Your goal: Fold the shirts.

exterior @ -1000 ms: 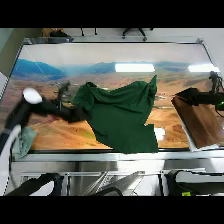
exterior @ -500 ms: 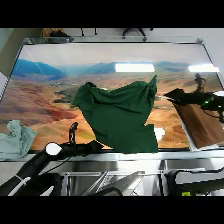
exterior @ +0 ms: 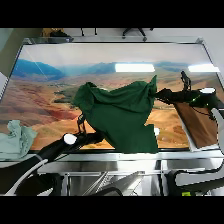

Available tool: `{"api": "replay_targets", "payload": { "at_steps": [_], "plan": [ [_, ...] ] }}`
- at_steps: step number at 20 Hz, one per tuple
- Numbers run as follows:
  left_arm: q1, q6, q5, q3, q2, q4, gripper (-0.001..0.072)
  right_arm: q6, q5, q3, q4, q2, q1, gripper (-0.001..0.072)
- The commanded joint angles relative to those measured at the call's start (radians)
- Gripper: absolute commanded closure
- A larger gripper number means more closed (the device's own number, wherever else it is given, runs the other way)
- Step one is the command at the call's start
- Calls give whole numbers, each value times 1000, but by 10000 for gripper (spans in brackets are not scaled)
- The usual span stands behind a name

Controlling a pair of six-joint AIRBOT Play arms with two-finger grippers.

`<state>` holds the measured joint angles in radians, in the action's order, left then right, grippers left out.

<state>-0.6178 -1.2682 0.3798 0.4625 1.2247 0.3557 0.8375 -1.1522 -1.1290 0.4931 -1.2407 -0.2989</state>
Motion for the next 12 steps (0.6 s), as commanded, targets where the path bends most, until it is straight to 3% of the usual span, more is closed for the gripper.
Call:
{"api": "replay_targets", "payload": {
  "at_steps": [1, 5, 8, 12],
  "plan": [
    [100, 82, 173, 145, 120, 101, 690, 0, 4, 0, 1, 0, 2, 107],
    [459, 68, 476, 195, 84, 364, 690, -46, 24, 0, 4, 0, -18, 106],
    [790, 75, 561, 197, 21, 492, 690, -84, 68, 0, 20, -1, -17, 106],
    [1064, 193, 642, 281, 35, 428, 690, -90, 82, 0, 23, -28, -15, 106]
  ]
}}
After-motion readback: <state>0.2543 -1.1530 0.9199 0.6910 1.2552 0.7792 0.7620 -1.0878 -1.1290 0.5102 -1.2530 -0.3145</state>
